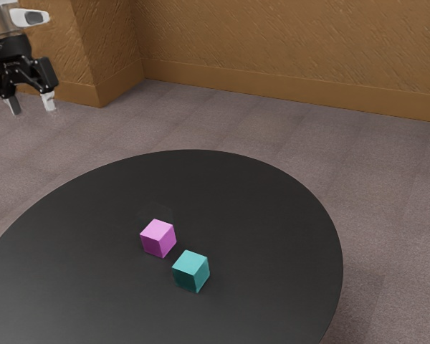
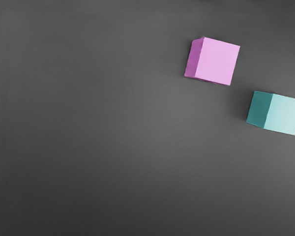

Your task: Pick up the blue block with one arm, and put the blue block on the pink block with one arm

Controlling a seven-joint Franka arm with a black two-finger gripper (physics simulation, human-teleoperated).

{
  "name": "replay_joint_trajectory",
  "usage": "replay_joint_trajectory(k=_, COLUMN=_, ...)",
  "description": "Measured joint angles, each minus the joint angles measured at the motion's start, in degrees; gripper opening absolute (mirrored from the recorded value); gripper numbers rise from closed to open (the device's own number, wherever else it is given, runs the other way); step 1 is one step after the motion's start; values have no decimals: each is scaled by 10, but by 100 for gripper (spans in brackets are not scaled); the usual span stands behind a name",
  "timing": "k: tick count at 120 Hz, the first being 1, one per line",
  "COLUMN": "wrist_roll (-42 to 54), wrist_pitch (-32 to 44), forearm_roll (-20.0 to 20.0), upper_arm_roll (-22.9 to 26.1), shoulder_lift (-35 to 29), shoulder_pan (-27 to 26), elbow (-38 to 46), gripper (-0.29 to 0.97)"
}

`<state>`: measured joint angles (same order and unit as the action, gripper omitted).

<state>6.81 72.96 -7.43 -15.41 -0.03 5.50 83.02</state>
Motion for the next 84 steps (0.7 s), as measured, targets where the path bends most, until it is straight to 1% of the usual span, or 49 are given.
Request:
replay_joint_trajectory(k=13, wrist_roll=10, wrist_pitch=56, forearm_roll=3, upper_arm_roll=0, shoulder_lift=17, shoulder_pan=61, elbow=-5, gripper=66)
replay_joint_trajectory(k=18, wrist_roll=10, wrist_pitch=76, forearm_roll=11, upper_arm_roll=-7, shoulder_lift=33, shoulder_pan=64, elbow=-3, gripper=66)
replay_joint_trajectory(k=20, wrist_roll=6, wrist_pitch=84, forearm_roll=12, upper_arm_roll=-20, shoulder_lift=47, shoulder_pan=45, elbow=-2, gripper=66)
replay_joint_trajectory(k=22, wrist_roll=2, wrist_pitch=92, forearm_roll=12, upper_arm_roll=-38, shoulder_lift=62, shoulder_pan=9, elbow=-3, gripper=66)
replay_joint_trajectory(k=24, wrist_roll=-2, wrist_pitch=99, forearm_roll=10, upper_arm_roll=-56, shoulder_lift=78, shoulder_pan=-42, elbow=-3, gripper=66)
replay_joint_trajectory(k=26, wrist_roll=-6, wrist_pitch=107, forearm_roll=9, upper_arm_roll=-68, shoulder_lift=93, shoulder_pan=-104, elbow=-4, gripper=66)
replay_joint_trajectory(k=29, wrist_roll=-11, wrist_pitch=121, forearm_roll=8, upper_arm_roll=-66, shoulder_lift=112, shoulder_pan=-191, elbow=1, gripper=66)
replay_joint_trajectory(k=31, wrist_roll=-15, wrist_pitch=130, forearm_roll=7, upper_arm_roll=-58, shoulder_lift=121, shoulder_pan=-238, elbow=6, gripper=66)
replay_joint_trajectory(k=34, wrist_roll=-20, wrist_pitch=143, forearm_roll=6, upper_arm_roll=-43, shoulder_lift=130, shoulder_pan=-281, elbow=17, gripper=65)
replay_joint_trajectory(k=37, wrist_roll=-24, wrist_pitch=162, forearm_roll=5, upper_arm_roll=-28, shoulder_lift=135, shoulder_pan=-300, elbow=44, gripper=65)
replay_joint_trajectory(k=41, wrist_roll=-30, wrist_pitch=193, forearm_roll=4, upper_arm_roll=-17, shoulder_lift=137, shoulder_pan=-311, elbow=88, gripper=65)
replay_joint_trajectory(k=46, wrist_roll=-35, wrist_pitch=246, forearm_roll=3, upper_arm_roll=-9, shoulder_lift=116, shoulder_pan=-314, elbow=173, gripper=65)
replay_joint_trajectory(k=51, wrist_roll=-39, wrist_pitch=291, forearm_roll=2, upper_arm_roll=1, shoulder_lift=102, shoulder_pan=-311, elbow=224, gripper=65)
replay_joint_trajectory(k=58, wrist_roll=-45, wrist_pitch=348, forearm_roll=2, upper_arm_roll=8, shoulder_lift=95, shoulder_pan=-320, elbow=267, gripper=65)
replay_joint_trajectory(k=69, wrist_roll=-52, wrist_pitch=449, forearm_roll=2, upper_arm_roll=16, shoulder_lift=75, shoulder_pan=-342, elbow=356, gripper=65)
replay_joint_trajectory(k=84, wrist_roll=-61, wrist_pitch=546, forearm_roll=2, upper_arm_roll=33, shoulder_lift=61, shoulder_pan=-350, elbow=417, gripper=64)
